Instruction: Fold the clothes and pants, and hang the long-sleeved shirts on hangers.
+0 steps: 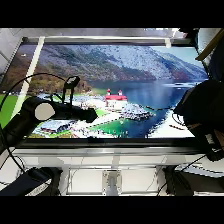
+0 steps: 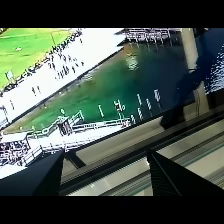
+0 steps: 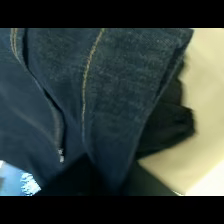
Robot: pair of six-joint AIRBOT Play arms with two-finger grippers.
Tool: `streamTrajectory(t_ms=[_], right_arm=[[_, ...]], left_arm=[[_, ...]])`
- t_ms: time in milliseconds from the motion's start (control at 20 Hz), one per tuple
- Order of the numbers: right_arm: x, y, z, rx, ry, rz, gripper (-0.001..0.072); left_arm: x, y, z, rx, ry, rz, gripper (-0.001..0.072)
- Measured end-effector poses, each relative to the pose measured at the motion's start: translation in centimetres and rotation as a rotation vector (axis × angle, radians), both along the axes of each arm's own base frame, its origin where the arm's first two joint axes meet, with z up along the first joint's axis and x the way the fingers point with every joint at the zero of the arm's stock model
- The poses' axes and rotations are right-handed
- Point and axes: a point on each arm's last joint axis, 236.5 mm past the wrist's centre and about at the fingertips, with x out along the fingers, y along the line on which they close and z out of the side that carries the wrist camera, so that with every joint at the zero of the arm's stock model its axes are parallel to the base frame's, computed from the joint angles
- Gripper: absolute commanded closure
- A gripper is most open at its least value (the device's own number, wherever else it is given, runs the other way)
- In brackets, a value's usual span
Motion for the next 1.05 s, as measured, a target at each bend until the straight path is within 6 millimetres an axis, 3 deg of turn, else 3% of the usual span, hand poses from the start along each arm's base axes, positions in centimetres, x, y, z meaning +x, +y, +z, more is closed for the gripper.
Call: streamTrajectory(t_ms=[150, 300, 350, 400, 450, 600, 700, 900, 1050], right_arm=[[-0.9, -0.3, -0.1, 0.002, 0.015, -0.051, 0.0227], [-0.4, 0.3, 1.9, -0.025, -0.045, -0.057, 0.0241], [0.5, 1.0, 3.1, -0.031, -0.097, -0.039, 0.0323], [1.7, 2.1, 4.2, -0.024, -0.161, -0.001, 0.0477], [3.6, 3.8, 5.7, -0.004, -0.248, 0.063, 0.0701], [8.9, 11.6, 10.9, 0.062, -0.511, 0.364, 0.0695], [10.8, 17.8, 14.3, 0.08, -0.642, 0.593, 0.0695], [12.0, 26.7, 17.5, 0.127, -0.76, 0.889, 0.0695], [12.0, 30.8, 17.8, 0.159, -0.767, 1.021, 0.0695]], left_arm=[[0.0, 0.0, 0.0, -0.002, 0.002, 0.0, 0.0127], [0.0, -0.1, 0.0, -0.003, 0.002, 0.0, 0.0127], [-0.1, -0.1, 0.0, -0.003, 0.002, 0.0, 0.0126], [-0.1, -0.1, 0.0, -0.003, 0.003, 0.0, 0.0127], [-0.1, -0.1, 0.0, -0.003, 0.003, -0.001, 0.0126], [-0.1, 0.0, 0.0, -0.002, 0.005, -0.001, 0.0126], [-0.1, 0.0, 0.0, -0.002, 0.005, -0.001, 0.0126], [-0.1, 0.0, 0.0, -0.001, 0.005, -0.001, 0.0126], [-0.1, 0.0, 0.0, -0.001, 0.005, -0.001, 0.0127]])
